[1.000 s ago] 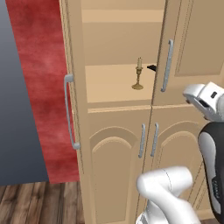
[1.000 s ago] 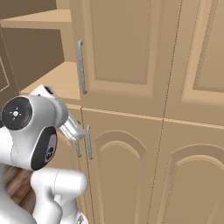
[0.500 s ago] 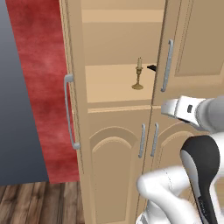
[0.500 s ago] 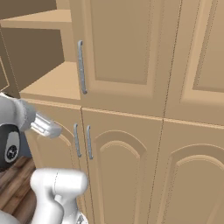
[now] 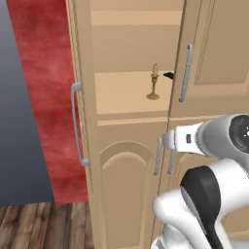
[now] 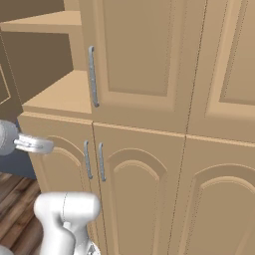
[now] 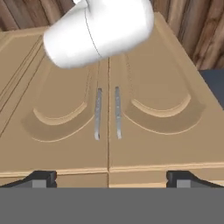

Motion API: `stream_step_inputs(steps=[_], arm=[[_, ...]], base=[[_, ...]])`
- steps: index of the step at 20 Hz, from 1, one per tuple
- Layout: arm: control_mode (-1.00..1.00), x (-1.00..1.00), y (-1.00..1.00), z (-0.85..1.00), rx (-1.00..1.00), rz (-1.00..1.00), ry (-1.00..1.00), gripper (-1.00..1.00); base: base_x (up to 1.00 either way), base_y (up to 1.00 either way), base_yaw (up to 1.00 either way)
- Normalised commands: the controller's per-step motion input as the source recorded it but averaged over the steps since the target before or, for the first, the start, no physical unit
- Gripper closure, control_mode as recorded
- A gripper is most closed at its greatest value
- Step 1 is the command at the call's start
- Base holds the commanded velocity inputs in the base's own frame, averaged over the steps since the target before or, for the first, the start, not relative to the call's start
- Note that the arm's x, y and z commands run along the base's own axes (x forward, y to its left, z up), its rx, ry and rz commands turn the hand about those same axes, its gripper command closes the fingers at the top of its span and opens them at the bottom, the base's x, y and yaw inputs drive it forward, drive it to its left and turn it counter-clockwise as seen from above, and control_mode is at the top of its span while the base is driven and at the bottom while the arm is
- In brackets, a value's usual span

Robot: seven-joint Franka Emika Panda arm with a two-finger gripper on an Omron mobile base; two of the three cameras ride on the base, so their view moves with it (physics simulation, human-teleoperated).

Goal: Pick the jar and candle from the dining table and place them in the open cabinet. Close the cabinet after placing the objects.

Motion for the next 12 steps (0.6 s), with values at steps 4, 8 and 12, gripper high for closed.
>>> stream_step_inputs(steps=[4,8,12], arm=[[-1.00,-0.11,0.22,0.00,-0.30,0.28,0.00,-1.00],[-1.00,-0.10,0.20,0.00,-0.30,0.30,0.00,-1.00],[-1.00,-0.43,0.16,0.00,-0.29,0.30,0.00,-1.00]], base=[[0.00,0.00,0.00],[0.00,0.00,0.00],[0.00,0.00,0.00]])
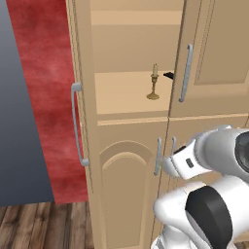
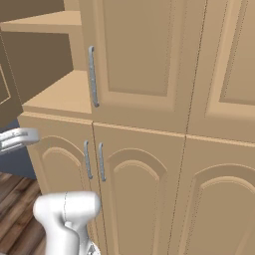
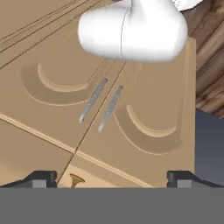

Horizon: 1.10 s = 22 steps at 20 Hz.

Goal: Pick the jar and candle from the dining table and place them in the open cabinet. Close the cabinet after placing the objects.

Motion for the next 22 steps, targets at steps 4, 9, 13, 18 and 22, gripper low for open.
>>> stream_step_inputs(steps=[4,9,13,18,22], arm=[[-1.00,-0.65,0.38,0.00,-0.27,0.25,0.00,-1.00],[-1.00,-0.64,0.57,-0.10,-0.28,0.24,0.00,-1.00],[-1.00,-0.66,0.63,-0.16,-0.29,0.24,-0.01,-1.00],[-1.00,-0.48,0.87,-0.10,-0.35,0.23,-0.01,-1.00],[-1.00,-0.17,0.96,-0.14,-0.36,0.23,-0.02,-1.00]], base=[[0.00,0.00,0.00],[0.00,0.00,0.00],[0.00,0.00,0.00],[0.00,0.00,0.00],[0.00,0.00,0.00]])
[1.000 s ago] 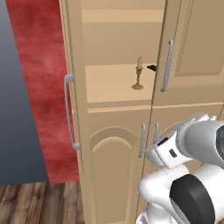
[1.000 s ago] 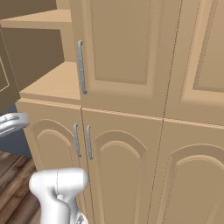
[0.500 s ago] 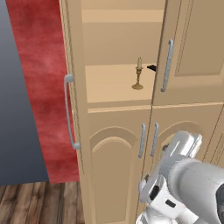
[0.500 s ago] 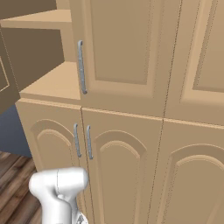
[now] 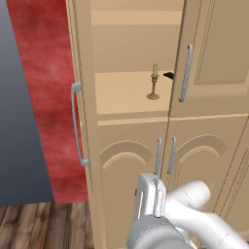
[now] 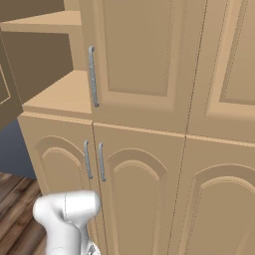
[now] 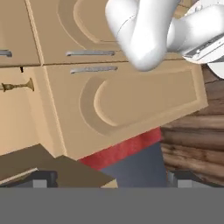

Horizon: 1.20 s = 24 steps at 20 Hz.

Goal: Pick the jar and candle from the dining table and place them in the open cabinet. Close the cabinet after placing the objects.

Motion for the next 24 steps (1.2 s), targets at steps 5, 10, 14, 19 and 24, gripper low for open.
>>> stream_step_inputs(steps=[5,10,14,19,24], arm=[[-1.00,-0.06,0.99,-0.11,-0.36,0.23,-0.05,-1.00],[-1.00,0.04,0.96,-0.01,-0.33,0.21,-0.07,-1.00],[-1.00,0.41,0.41,0.11,-0.23,0.02,-0.11,-1.00],[-1.00,0.71,0.24,0.13,-0.20,-0.06,-0.11,-1.00],[-1.00,0.78,0.39,0.05,-0.24,-0.08,-0.15,-1.00]], base=[[0.00,0.00,0.00],[0.00,0.00,0.00],[0.00,0.00,0.00],[0.00,0.00,0.00],[0.00,0.00,0.00]])
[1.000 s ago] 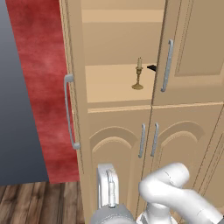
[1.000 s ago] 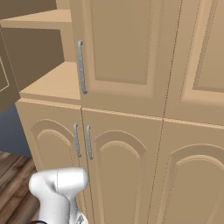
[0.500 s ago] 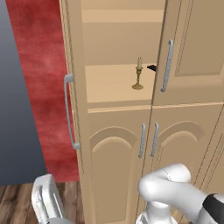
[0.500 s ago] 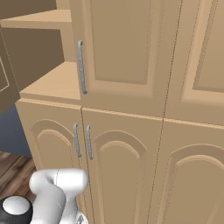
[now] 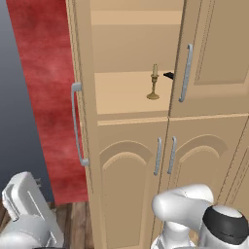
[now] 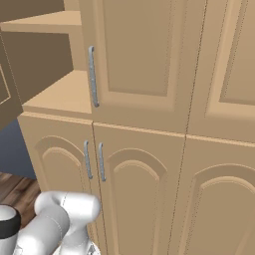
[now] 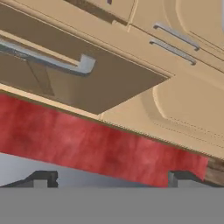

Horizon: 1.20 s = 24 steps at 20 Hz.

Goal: Pick the jar and candle from the dining table and place them in the open cabinet. Close the cabinet after placing the objects.

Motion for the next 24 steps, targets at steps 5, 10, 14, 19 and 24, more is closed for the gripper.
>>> stream_step_inputs(steps=[5,10,14,19,24], arm=[[-1.00,0.36,0.27,0.01,-0.18,-0.07,-0.12,-1.00],[-1.00,0.00,-0.07,0.04,-0.05,-0.07,-0.09,-1.00],[-1.00,0.00,-0.17,0.33,-0.01,-0.11,-0.08,-1.00],[-1.00,0.00,-0.32,0.36,0.00,-0.07,-0.06,-1.00],[-1.00,0.14,-0.33,0.15,0.01,-0.03,0.00,-1.00]], base=[[0.00,0.00,0.00],[0.00,0.00,0.00],[0.00,0.00,0.00],[0.00,0.00,0.00],[0.00,0.00,0.00]])
